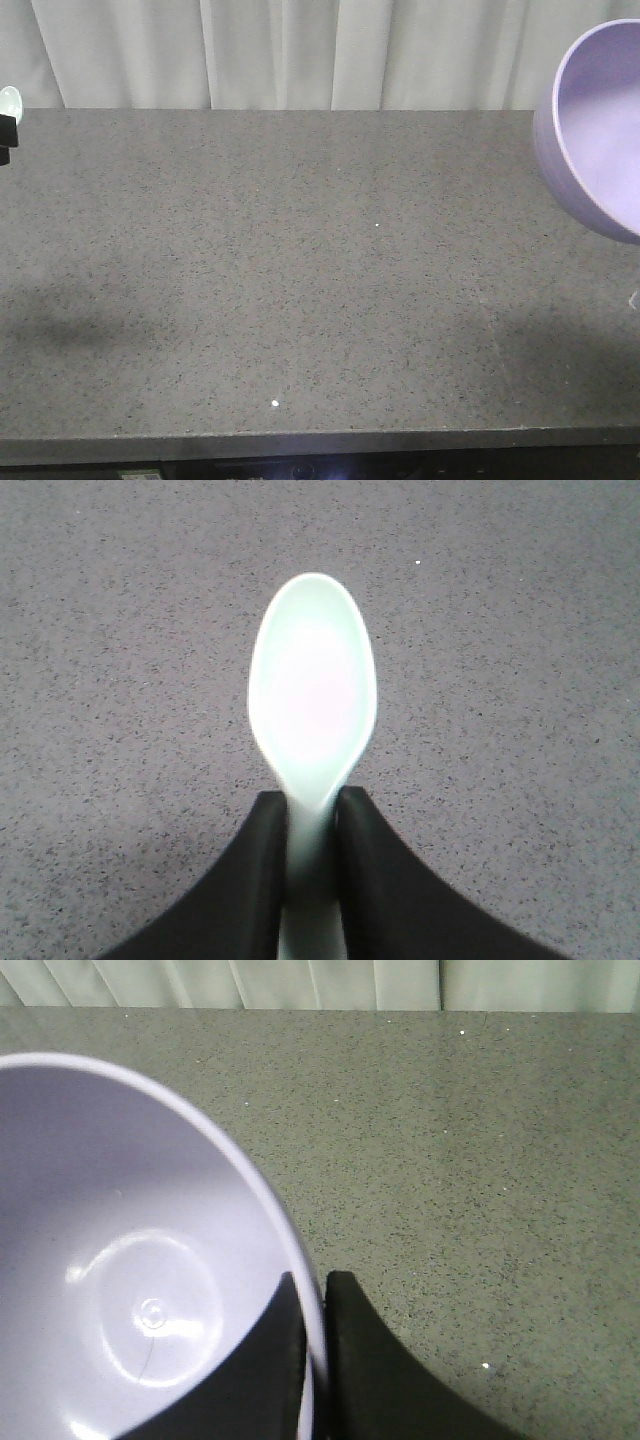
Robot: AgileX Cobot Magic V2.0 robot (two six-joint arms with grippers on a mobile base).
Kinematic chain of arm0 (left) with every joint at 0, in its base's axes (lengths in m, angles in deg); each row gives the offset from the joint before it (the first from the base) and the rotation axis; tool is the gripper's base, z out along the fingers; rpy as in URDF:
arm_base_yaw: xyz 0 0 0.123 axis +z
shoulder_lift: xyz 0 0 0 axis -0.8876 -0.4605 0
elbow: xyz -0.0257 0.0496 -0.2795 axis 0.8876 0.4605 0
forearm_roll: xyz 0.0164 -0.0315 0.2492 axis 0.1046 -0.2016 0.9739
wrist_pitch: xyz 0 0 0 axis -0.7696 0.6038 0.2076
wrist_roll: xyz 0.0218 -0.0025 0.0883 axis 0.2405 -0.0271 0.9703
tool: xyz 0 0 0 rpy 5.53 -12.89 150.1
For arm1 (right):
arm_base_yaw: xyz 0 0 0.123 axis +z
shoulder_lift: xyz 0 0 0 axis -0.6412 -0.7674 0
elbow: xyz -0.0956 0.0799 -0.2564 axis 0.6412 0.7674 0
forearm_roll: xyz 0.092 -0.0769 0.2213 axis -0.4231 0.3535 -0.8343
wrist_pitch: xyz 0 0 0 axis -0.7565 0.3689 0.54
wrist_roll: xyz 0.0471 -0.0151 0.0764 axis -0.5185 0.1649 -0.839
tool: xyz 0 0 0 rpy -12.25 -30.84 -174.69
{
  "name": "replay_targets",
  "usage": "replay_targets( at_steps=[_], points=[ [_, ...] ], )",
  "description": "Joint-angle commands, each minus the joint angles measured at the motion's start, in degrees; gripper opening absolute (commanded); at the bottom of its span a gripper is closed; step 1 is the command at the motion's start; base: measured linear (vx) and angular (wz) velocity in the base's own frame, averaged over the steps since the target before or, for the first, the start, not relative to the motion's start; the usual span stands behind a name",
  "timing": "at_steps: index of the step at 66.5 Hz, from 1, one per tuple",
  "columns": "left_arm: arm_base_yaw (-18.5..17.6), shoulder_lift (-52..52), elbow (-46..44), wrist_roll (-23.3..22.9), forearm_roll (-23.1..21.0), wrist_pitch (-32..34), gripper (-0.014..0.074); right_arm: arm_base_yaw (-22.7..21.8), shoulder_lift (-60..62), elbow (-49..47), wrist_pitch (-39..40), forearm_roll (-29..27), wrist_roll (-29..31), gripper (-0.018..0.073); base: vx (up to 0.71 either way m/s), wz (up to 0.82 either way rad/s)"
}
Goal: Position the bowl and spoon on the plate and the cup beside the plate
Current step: 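Lift the lavender bowl by its rim with the right gripper, then turn the base away from the counter while holding spoon and bowl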
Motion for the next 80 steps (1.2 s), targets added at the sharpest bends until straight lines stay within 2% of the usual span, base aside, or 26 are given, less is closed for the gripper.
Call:
replay_targets(
  at_steps=[1,80],
  points=[
    [-0.3,1.4,-1.3,-0.3,-1.1,2.8,-0.0007,-0.4,0.7,-1.8,2.3,-3.1,0.3,-0.0004,-0.01,-0.16],
    [-0.3,1.4,-1.3,-0.3,-1.1,2.8,-0.0007,-0.4,0.7,-1.8,2.3,-3.1,0.3,-0.0004,-0.02,-0.23]
  ],
)
